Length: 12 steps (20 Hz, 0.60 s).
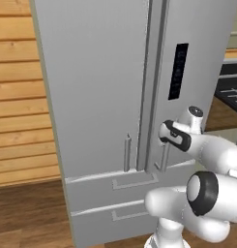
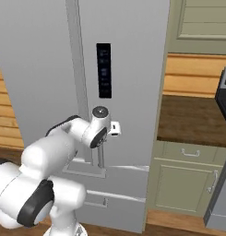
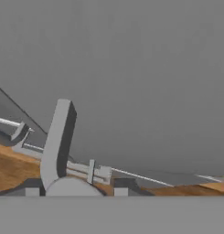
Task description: Take the strawberry from the fridge and place it on top of the pancake, located on the dining counter.
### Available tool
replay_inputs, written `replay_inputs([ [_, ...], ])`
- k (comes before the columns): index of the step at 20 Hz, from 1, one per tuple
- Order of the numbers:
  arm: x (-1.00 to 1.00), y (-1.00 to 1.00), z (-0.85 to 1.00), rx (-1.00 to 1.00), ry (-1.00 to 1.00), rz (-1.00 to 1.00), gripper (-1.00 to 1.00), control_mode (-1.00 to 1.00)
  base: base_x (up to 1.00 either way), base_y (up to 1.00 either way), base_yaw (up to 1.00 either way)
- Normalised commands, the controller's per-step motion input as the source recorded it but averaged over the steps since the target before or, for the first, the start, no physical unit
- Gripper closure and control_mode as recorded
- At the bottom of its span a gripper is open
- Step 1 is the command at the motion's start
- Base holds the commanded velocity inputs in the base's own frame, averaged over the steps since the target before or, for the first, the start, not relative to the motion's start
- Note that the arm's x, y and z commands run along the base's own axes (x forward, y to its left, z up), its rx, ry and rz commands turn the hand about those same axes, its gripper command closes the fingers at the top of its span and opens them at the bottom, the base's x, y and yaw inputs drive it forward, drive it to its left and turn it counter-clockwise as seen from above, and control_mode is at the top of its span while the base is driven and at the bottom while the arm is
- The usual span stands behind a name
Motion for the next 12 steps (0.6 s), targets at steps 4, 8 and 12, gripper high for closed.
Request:
replay_inputs([
  [4,-0.95,-1.00,-0.23,0.00,0.02,0.00,1.00,-1.00,0.00,0.00,0.00],
  [8,-1.00,-1.00,-0.26,0.00,-0.02,0.00,1.00,-1.00,0.00,0.00,0.00],
  [12,-0.84,-1.00,-0.01,0.05,-0.01,0.00,1.00,-1.00,0.00,0.00,0.00],
])
